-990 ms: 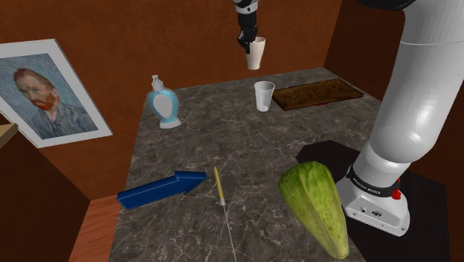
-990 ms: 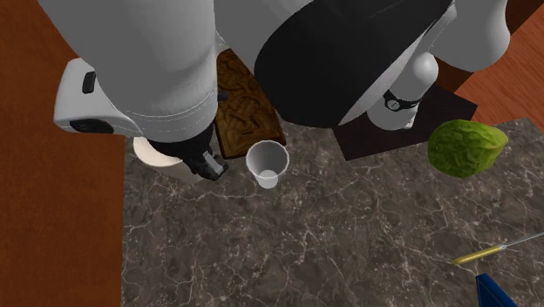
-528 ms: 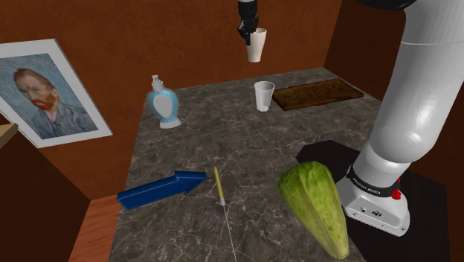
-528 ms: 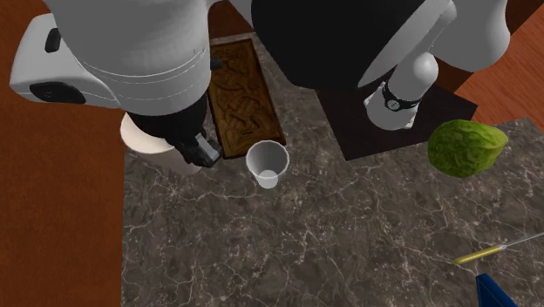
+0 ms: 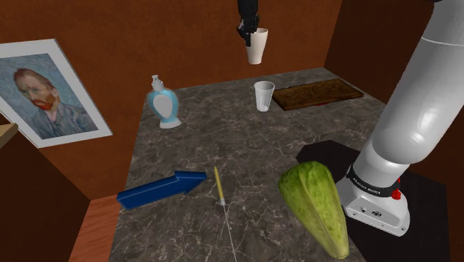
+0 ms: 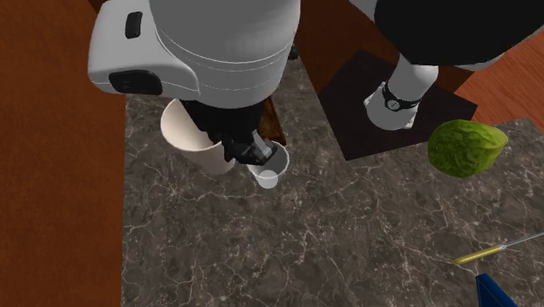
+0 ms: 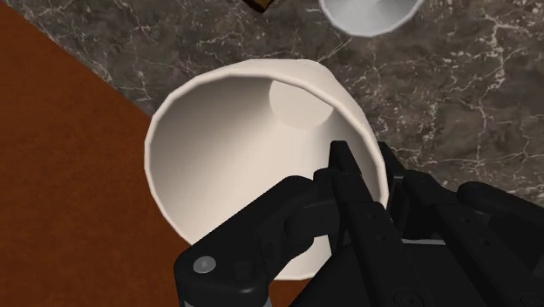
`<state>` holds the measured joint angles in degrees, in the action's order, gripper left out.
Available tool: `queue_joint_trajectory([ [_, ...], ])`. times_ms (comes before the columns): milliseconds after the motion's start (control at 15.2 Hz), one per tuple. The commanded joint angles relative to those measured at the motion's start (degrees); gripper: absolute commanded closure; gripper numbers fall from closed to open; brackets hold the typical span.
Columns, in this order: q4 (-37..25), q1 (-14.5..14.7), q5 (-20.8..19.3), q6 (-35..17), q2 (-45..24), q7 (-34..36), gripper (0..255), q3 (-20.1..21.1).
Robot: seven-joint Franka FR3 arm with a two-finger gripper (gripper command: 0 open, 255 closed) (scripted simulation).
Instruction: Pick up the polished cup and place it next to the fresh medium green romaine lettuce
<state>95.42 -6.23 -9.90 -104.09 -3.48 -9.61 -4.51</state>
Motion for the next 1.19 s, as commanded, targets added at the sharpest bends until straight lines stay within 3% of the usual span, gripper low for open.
queue_joint_trajectory([
  [0,4.6,1.2,-0.6,-0.4,3.8,2.5,255,1.0],
  [528,17.8,5.1,-0.9,0.2,16.0,11.2,255,5.8],
  [1122,27.1,9.6,1.7,3.1,26.5,21.1,255,12.6],
])
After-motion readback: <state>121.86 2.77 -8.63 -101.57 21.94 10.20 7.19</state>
